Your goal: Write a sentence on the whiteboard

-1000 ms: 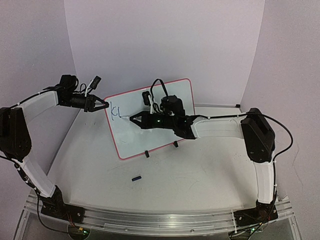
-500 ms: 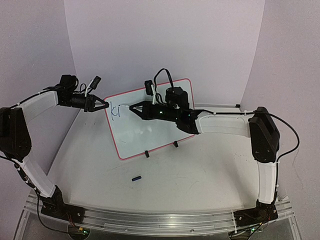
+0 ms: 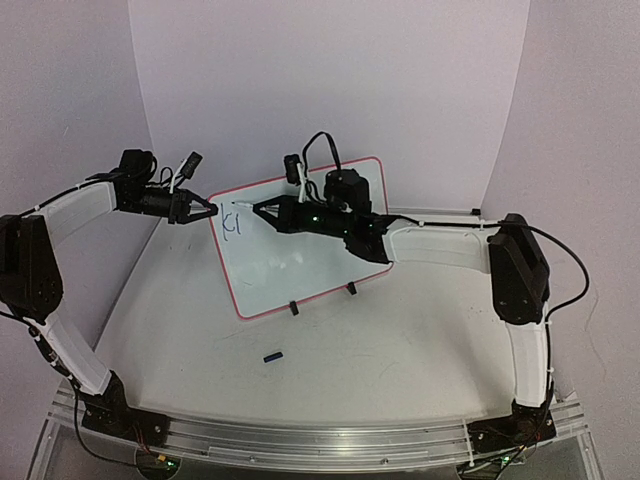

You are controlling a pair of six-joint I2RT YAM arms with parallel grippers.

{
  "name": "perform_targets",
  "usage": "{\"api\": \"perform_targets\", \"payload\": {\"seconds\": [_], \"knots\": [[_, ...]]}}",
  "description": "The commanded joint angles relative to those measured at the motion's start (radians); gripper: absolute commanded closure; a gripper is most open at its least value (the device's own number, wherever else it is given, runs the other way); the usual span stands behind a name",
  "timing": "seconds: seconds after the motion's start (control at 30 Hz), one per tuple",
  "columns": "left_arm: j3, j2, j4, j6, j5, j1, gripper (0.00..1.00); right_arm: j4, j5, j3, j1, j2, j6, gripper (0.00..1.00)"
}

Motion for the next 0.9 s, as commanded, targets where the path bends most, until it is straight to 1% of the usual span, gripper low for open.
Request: {"api": "perform_targets", "payload": {"seconds": [0.0, 0.33, 0.47, 0.67, 0.87], "knots": [[0.012, -0.015, -0.059, 0.036, -0.046, -0.008, 1.0, 0.0, 0.021, 0.044, -0.002, 0.026, -0.004, 1.0], [0.014, -0.016, -0.06, 0.035, -0.044, -0.008, 1.0, -0.003, 0.071, 0.044, -0.002, 0.043, 0.004, 1.0], [0.014, -0.016, -0.061, 0.035, -0.047, -0.009, 1.0, 0.006, 0.048, 0.035, -0.002, 0.032, -0.001, 1.0], [0.014, -0.017, -0.061, 0.036, -0.052, -0.008, 1.0, 0.112, -0.015, -0.072, -0.002, -0.062, -0.011, 1.0], [0.013, -0.022, -0.061, 0.036, -0.054, -0.009, 1.0, 0.103, 0.003, -0.133, -0.002, -0.116, -0.029, 1.0]]}}
